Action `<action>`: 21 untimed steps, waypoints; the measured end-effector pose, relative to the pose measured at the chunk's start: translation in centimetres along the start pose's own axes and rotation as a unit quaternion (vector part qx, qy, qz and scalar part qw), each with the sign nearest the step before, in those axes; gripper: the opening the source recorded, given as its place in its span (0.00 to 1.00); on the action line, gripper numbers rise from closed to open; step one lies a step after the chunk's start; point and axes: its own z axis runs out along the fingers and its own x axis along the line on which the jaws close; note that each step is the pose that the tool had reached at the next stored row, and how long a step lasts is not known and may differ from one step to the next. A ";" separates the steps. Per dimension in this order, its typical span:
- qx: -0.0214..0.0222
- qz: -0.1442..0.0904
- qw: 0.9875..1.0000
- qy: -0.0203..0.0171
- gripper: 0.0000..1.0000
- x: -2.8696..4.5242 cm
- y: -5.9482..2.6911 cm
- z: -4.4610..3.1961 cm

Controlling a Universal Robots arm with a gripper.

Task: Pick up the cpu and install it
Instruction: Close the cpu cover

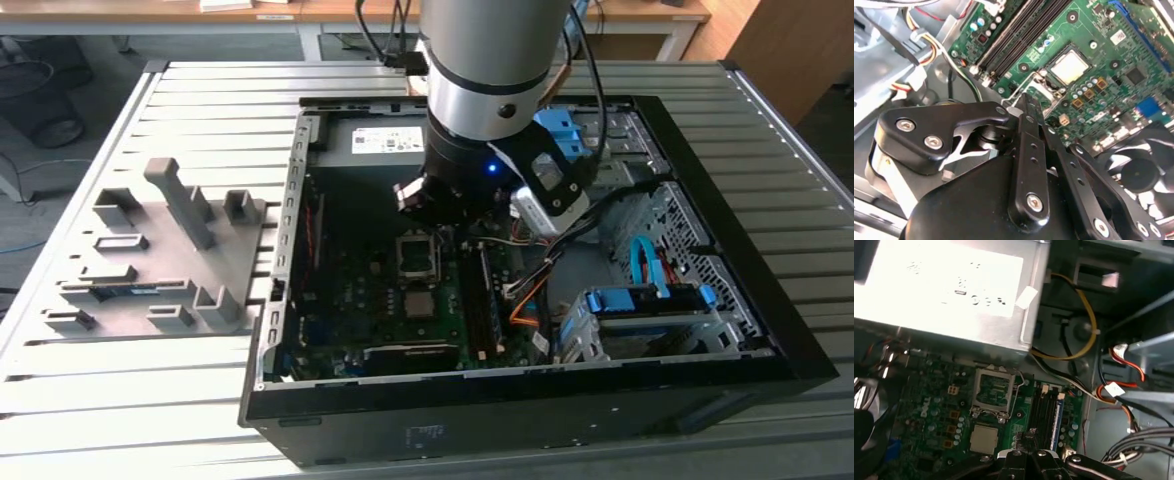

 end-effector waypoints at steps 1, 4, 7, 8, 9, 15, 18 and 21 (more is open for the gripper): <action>0.000 -0.007 1.000 0.001 0.10 0.00 0.00 0.00; -0.001 -0.029 1.000 0.004 0.10 0.00 0.00 0.00; -0.001 -0.047 0.999 0.006 0.10 0.00 0.00 0.00; -0.001 -0.053 0.999 0.007 0.10 0.00 0.00 0.00; -0.002 -0.060 0.998 0.008 0.10 0.00 0.00 0.00; -0.003 -0.098 0.995 0.013 0.10 0.00 0.00 0.00; -0.004 -0.121 0.993 0.016 0.10 0.00 0.00 0.00; -0.004 -0.144 0.989 0.018 0.10 0.00 0.00 0.01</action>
